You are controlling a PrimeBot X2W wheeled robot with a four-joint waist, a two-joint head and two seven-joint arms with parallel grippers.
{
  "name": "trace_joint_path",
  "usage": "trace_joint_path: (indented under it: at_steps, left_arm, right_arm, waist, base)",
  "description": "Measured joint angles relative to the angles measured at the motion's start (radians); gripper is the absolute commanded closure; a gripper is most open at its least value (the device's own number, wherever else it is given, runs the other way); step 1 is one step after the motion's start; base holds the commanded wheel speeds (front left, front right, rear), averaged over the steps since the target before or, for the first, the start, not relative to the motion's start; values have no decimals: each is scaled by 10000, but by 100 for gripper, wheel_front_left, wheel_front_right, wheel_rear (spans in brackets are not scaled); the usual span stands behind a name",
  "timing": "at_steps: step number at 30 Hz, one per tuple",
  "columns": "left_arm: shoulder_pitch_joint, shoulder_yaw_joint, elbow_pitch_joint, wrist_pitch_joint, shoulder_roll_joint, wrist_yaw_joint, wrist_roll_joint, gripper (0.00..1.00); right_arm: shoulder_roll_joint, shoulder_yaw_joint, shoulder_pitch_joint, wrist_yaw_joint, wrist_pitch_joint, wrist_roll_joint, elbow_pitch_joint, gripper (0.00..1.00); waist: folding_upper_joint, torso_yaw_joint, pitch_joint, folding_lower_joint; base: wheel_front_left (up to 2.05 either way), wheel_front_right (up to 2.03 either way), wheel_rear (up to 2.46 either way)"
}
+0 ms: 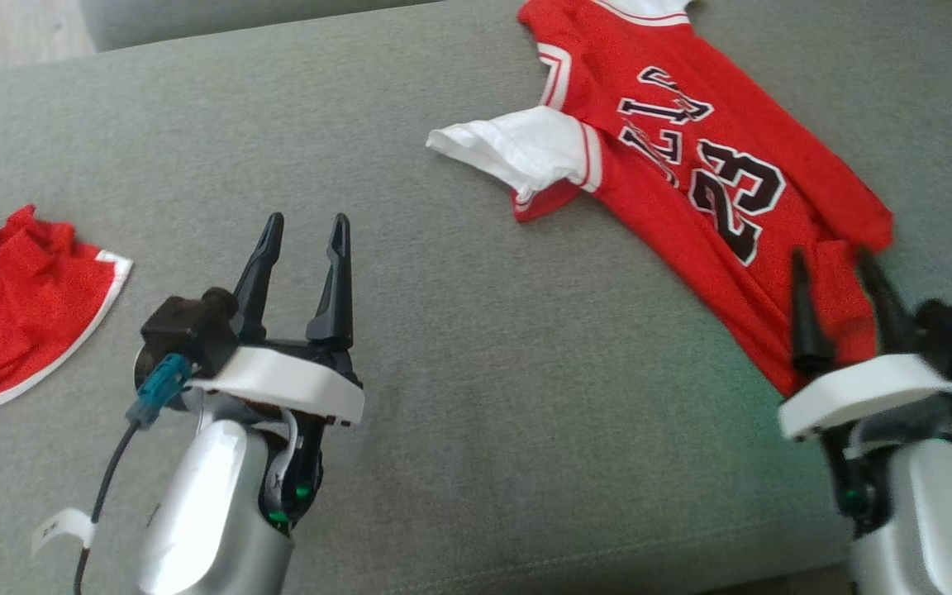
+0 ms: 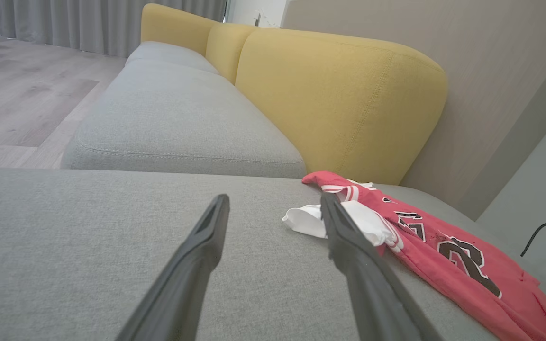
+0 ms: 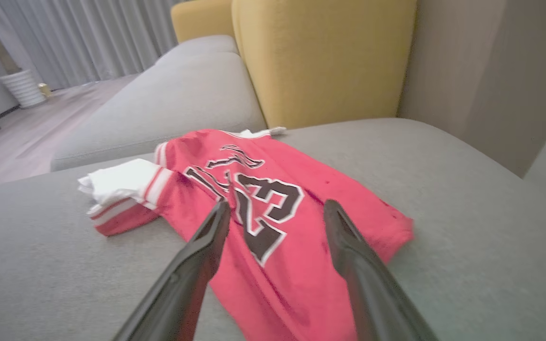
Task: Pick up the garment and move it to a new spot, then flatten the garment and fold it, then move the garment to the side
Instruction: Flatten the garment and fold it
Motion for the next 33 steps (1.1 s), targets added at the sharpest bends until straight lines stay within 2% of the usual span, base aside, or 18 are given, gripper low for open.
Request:
trace_joint_path:
  at_steps: [5,9,13,25,33]
  left_arm:
    - [69,-125,-150,2,2,40,-92,0]
    - [70,-311,-224,0,0,104,-203,0]
    - [66,-447,-238,0,2,176,-357,0]
    - [-65,-1085,-387,0,0,454,-968,0]
    - [-73,-1312,-531,2,0,573,-1223,0]
  right_arm:
    - [-73,855,-39,0,-646,-265,151,0]
    - [-460,1601,-540,0,-625,-479,548,0]
    - [-924,2548,-1784,0,-255,-564,1068,0]
    - [-2261,4604,-4927,0,1267,-173,3935,0]
    - [-2807,5218,-6163,0,1315,-970,5777,0]
  waist:
    - [0,367,53,0]
    - [0,786,171,0]
    - [0,1268,369,0]
    - [0,2944,1005,0]
    - [0,3751,1365,0]
  base:
    - [0,0,0]
    - [0,0,0]
    - [0,0,0]
    - [0,0,0]
    - [0,0,0]
